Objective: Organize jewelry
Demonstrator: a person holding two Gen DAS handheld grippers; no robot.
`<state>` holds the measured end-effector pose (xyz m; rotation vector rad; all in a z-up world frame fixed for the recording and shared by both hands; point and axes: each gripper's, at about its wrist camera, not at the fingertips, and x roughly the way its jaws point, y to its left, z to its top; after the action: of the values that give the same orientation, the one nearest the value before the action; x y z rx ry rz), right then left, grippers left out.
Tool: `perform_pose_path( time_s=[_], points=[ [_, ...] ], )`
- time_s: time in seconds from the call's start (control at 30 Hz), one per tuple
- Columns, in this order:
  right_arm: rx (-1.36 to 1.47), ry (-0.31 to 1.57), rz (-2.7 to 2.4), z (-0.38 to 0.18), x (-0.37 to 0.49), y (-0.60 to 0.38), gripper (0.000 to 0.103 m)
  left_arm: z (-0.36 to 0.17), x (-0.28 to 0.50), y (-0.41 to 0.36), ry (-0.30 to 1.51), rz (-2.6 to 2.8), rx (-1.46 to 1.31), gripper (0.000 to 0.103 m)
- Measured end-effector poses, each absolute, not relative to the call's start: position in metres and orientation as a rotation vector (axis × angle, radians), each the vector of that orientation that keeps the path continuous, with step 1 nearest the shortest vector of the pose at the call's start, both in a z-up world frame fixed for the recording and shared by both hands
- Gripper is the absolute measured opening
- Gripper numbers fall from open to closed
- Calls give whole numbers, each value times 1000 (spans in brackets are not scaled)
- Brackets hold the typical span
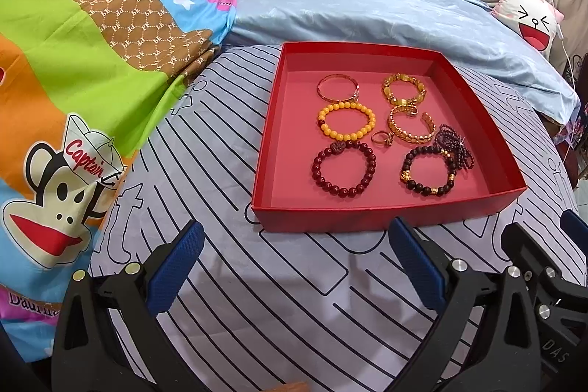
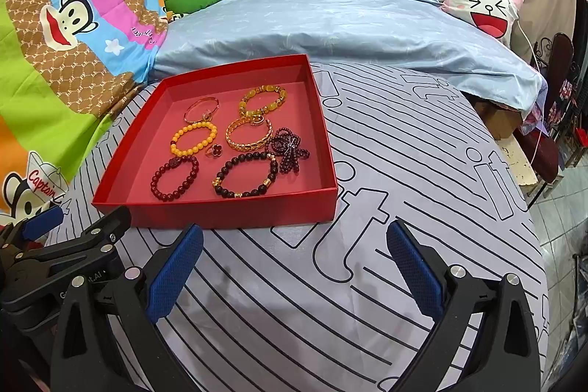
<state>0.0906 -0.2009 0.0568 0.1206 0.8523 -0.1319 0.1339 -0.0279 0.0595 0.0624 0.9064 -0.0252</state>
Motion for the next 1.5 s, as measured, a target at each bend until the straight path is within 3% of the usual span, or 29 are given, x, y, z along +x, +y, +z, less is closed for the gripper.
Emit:
perform_pose_path(
  time_s=[1.5],
  points=[
    [108, 854, -145, 53, 89, -197, 97, 58, 133, -28, 896, -3, 56, 96]
  ],
)
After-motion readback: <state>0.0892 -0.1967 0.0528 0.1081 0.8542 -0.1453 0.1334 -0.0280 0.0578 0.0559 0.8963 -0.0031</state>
